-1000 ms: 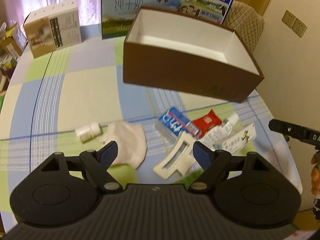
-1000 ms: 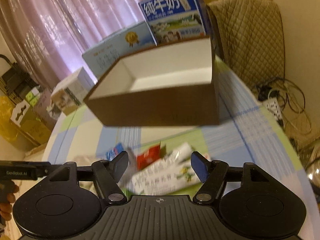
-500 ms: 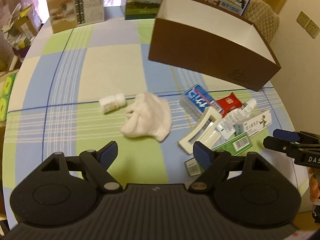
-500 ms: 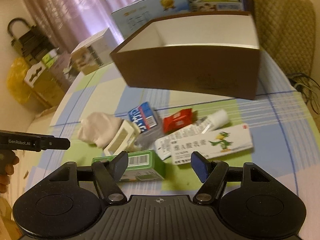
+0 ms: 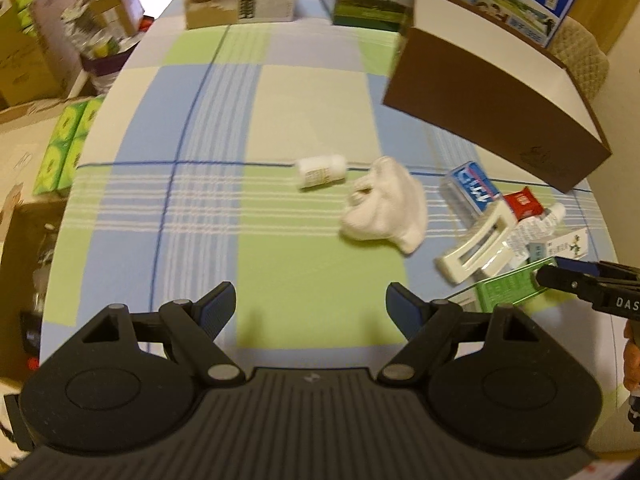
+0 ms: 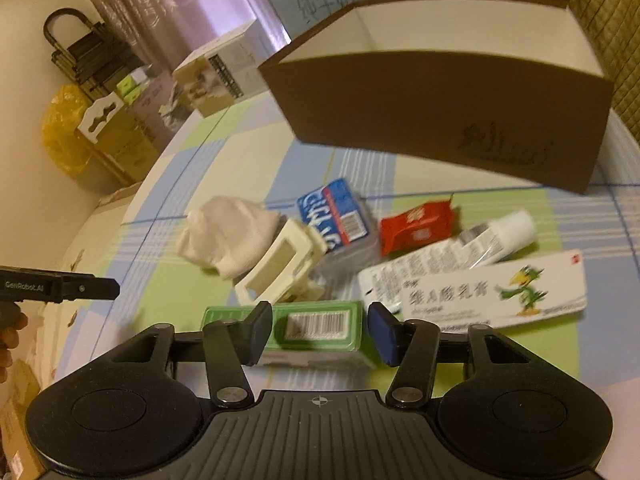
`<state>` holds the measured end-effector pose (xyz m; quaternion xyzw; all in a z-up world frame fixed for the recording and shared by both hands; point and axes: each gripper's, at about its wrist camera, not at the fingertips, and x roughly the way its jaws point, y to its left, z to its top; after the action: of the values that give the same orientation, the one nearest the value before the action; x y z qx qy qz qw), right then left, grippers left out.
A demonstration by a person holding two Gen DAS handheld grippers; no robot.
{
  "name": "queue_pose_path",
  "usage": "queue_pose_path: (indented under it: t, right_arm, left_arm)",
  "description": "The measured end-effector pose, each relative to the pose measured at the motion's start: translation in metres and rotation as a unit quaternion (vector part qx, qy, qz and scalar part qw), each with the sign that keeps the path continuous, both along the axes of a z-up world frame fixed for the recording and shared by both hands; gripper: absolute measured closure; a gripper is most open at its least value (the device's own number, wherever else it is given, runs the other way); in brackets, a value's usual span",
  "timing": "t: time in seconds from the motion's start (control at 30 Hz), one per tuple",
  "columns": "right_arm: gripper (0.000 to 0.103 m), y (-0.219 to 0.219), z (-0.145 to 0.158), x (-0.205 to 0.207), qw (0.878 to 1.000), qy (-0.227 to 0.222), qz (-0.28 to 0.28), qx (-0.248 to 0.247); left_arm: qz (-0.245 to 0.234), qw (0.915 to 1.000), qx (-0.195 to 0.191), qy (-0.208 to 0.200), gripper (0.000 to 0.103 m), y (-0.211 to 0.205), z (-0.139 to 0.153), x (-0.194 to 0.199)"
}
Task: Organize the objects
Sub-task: 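Move both tools back toward the remaining items on the table, then grasp the green medicine box lengthwise with the right gripper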
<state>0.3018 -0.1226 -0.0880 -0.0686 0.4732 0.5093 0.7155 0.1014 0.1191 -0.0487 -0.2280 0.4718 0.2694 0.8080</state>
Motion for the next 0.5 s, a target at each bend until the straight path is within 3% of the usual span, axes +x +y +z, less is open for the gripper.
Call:
queue_pose_path:
  t: [0.27,0.5]
  right_arm:
    - [0.052,0.003,0.003,-0.027,0.998,0.024,0.048,-0.024]
    - [0.052,0.013,0.013,-0.066,0.989,-0.02,0.136,-0.046]
  left_arm:
    - [0.018,0.9997,-0.005,0.013,0.024,0.011,-0.009,-0.017]
    - [0.029,0.9993,-0.01,0.022,0.024,0.018,-0.016,-0.027]
